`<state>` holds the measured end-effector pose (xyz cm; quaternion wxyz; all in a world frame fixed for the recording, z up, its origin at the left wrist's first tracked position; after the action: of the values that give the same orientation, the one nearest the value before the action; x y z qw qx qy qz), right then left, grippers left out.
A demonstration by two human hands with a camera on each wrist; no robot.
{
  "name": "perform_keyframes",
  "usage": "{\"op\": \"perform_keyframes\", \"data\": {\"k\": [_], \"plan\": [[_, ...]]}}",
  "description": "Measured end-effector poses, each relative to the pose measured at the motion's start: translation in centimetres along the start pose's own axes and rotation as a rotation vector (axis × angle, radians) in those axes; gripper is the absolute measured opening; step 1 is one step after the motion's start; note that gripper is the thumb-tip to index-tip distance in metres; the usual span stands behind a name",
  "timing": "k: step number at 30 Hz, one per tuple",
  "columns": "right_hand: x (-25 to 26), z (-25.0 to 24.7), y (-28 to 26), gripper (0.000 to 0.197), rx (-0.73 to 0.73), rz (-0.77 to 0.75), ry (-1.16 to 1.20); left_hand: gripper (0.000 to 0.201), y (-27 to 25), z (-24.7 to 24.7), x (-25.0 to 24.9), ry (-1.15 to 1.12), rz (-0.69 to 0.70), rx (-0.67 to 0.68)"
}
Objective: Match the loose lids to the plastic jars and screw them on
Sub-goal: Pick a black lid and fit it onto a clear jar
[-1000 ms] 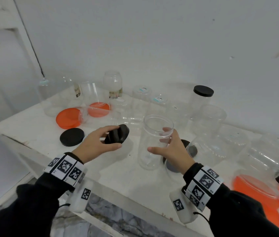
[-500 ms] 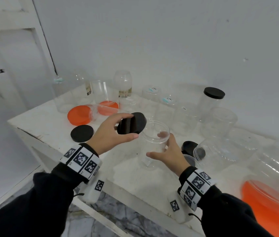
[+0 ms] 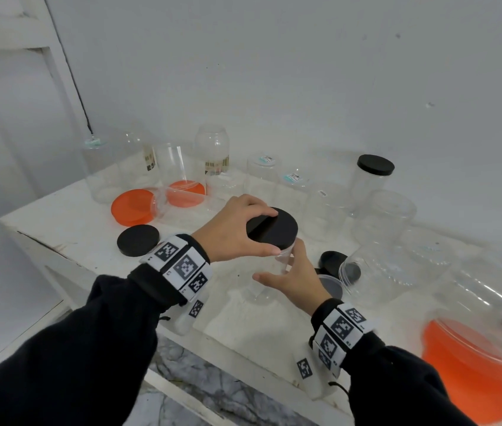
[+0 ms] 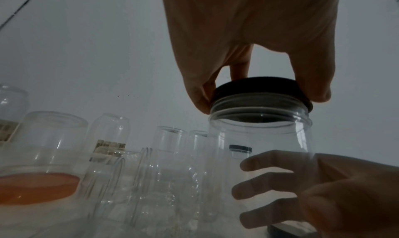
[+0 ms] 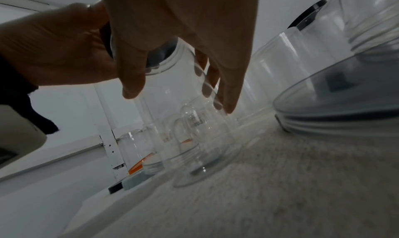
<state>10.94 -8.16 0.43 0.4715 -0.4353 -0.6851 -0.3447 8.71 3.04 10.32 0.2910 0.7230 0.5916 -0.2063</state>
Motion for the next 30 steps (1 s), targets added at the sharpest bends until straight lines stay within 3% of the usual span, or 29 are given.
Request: {"op": "perform_keyframes", "data": {"k": [13,15,19,23,30], "plan": [[0.0,0.3,0.1,0.080,0.011,-0.016,-0.029,0.065,0.2,0.5,0.1,0.019,0.030,0.025],[0.0,0.4,0.1,0.091,0.050,-0.012,-0.048,0.077,0.1,0.8,0.5,-0.011,0.020,0.061],[2.1,-0.8,-0.3,0.133,0.163,-0.026,-0.125,0.105,-1.3,0.3,3.9,-0.292,-0.130,0.073],[7.8,-3.9,0.0,0.117,0.134,-0.101,-0.187,0.112,-2.9,1.3,6.6,-0.364,-0.207,0.067],[13.5,0.5,1.8,0.093,0.444,-0.226,-0.855,0.110,-1.6,3.8,4.9,-0.601,-0.170,0.000]]}}
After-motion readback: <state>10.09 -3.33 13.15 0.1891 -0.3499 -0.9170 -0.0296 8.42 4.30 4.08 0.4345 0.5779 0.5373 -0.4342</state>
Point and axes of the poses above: each hand's wrist, its own y-axis towards the middle knuckle, its own z-axis out of the palm, x = y × z, the point moved 10 cm from there along y, towards the middle knuckle, and after that the axes turned 3 degrees about -z, right-handed, at the moved point
